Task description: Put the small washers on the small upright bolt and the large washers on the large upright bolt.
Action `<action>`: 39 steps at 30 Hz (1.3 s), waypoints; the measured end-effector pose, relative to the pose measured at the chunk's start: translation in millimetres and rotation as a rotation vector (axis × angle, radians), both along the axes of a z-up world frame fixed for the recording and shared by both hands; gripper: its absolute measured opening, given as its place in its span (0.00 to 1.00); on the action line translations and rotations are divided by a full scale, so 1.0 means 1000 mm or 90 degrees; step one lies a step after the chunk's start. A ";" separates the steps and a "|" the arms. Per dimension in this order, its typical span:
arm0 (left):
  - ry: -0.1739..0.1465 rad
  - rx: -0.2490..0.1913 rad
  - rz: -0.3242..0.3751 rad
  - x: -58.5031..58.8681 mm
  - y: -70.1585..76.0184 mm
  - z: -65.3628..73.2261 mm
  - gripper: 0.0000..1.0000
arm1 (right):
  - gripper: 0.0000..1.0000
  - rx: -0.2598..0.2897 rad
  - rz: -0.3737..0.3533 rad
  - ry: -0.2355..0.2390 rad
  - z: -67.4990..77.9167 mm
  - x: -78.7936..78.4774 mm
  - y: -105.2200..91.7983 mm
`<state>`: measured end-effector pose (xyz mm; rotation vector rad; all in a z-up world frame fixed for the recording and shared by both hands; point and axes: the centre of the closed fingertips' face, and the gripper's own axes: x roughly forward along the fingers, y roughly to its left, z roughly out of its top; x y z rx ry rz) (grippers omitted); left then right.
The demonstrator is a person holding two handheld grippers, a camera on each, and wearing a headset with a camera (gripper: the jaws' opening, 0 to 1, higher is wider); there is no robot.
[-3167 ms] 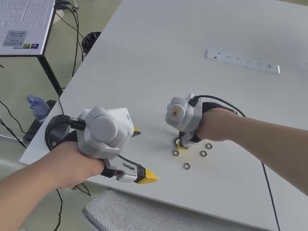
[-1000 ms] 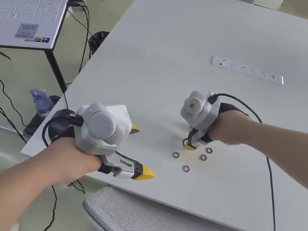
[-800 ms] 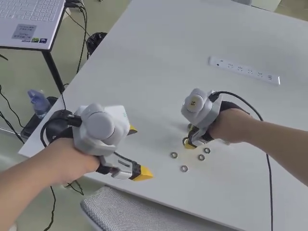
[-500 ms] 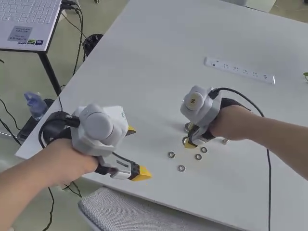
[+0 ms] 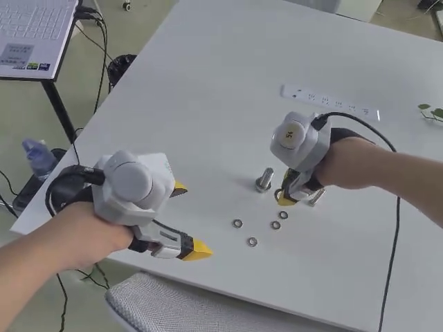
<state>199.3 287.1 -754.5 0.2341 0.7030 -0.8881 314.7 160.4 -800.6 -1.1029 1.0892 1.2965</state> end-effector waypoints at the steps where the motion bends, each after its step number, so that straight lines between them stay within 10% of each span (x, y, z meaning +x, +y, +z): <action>1: 0.000 0.000 0.000 0.000 0.000 0.000 0.71 | 0.21 -0.001 -0.001 -0.004 0.002 0.002 -0.002; 13: 0.001 0.004 -0.006 -0.002 0.000 0.000 0.71 | 0.21 0.008 -0.018 -0.022 0.017 0.021 0.002; 39: 0.008 0.000 -0.013 0.003 0.000 -0.002 0.71 | 0.21 0.017 -0.031 -0.017 0.004 0.048 0.026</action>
